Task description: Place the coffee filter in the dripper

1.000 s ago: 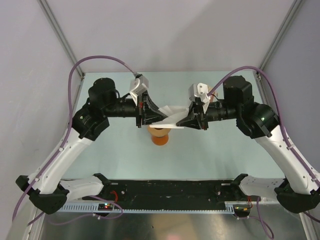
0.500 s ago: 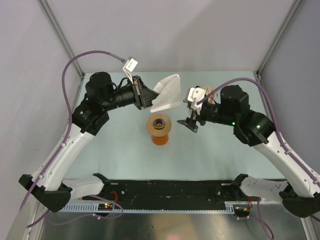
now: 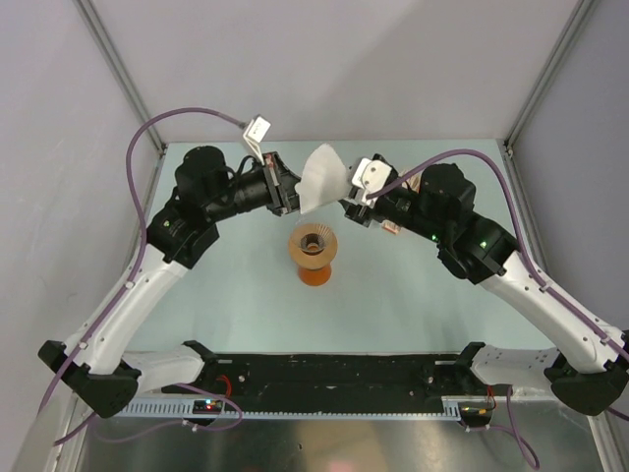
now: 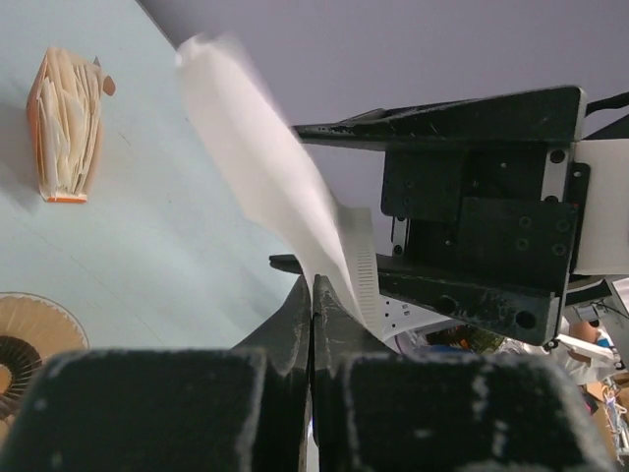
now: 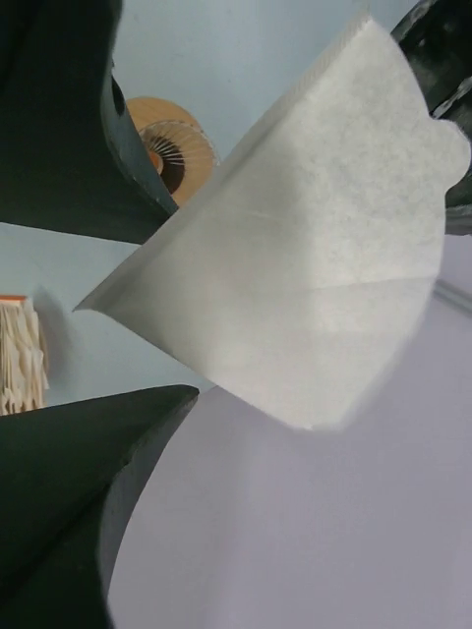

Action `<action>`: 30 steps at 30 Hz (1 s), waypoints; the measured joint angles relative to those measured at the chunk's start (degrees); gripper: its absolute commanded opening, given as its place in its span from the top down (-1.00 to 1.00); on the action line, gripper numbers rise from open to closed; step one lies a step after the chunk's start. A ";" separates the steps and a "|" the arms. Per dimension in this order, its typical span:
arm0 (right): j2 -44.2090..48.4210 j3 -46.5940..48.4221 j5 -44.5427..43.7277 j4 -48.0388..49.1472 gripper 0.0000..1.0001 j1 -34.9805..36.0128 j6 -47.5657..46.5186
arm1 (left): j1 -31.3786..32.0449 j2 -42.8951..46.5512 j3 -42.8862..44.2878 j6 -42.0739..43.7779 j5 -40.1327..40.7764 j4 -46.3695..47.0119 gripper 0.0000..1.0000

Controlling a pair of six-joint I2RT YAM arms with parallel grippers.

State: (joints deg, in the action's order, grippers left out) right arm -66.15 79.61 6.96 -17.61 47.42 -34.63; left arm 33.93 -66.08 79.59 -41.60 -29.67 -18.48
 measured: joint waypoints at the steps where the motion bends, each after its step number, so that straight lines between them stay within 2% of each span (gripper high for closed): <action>1: 0.00 0.00 0.46 0.37 0.06 0.00 0.09 | 0.11 0.07 -0.11 0.02 0.20 -0.02 1.00; 3: 0.00 0.00 1.40 0.57 0.22 0.00 -0.13 | 0.35 0.17 -0.15 0.04 0.83 -0.02 1.00; 6: 0.00 0.00 2.82 0.48 0.27 -0.26 0.15 | 0.46 0.52 -0.22 0.24 1.09 -0.02 1.00; 8: 0.00 0.00 3.78 0.33 0.04 -0.63 0.31 | 0.46 1.05 -0.50 0.76 1.16 0.02 0.99; 9: 0.02 0.00 4.48 0.15 -0.16 -0.96 0.39 | 0.48 1.36 -0.70 1.18 1.27 0.04 0.99; 11: 0.07 0.00 5.57 -0.52 -0.40 -1.44 0.74 | 0.50 1.97 -1.01 2.12 1.60 0.00 1.00; 13: 0.17 0.00 6.40 -1.49 -0.54 -1.70 0.96 | 0.61 2.51 -1.11 3.45 2.01 -0.02 1.00; 16: 0.22 0.00 7.15 -2.67 -0.61 -1.73 1.40 | 1.07 3.34 -1.18 5.92 2.54 0.00 0.99; 20: 0.22 0.00 7.82 -4.09 -0.50 -1.38 2.49 | 2.58 4.63 -1.64 9.97 3.19 0.11 0.99; 26: 0.22 0.02 9.68 -4.61 0.01 -1.36 3.50 | 4.20 5.01 -1.86 13.18 4.31 0.15 0.99; 30: 0.28 0.02 11.34 -4.98 0.18 -1.38 3.34 | 4.22 5.01 -1.86 13.68 5.31 0.15 0.95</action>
State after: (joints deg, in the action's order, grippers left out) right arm -65.87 79.64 18.31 -22.59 46.04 -31.29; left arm 38.15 -61.08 77.73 -27.92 -24.36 -18.33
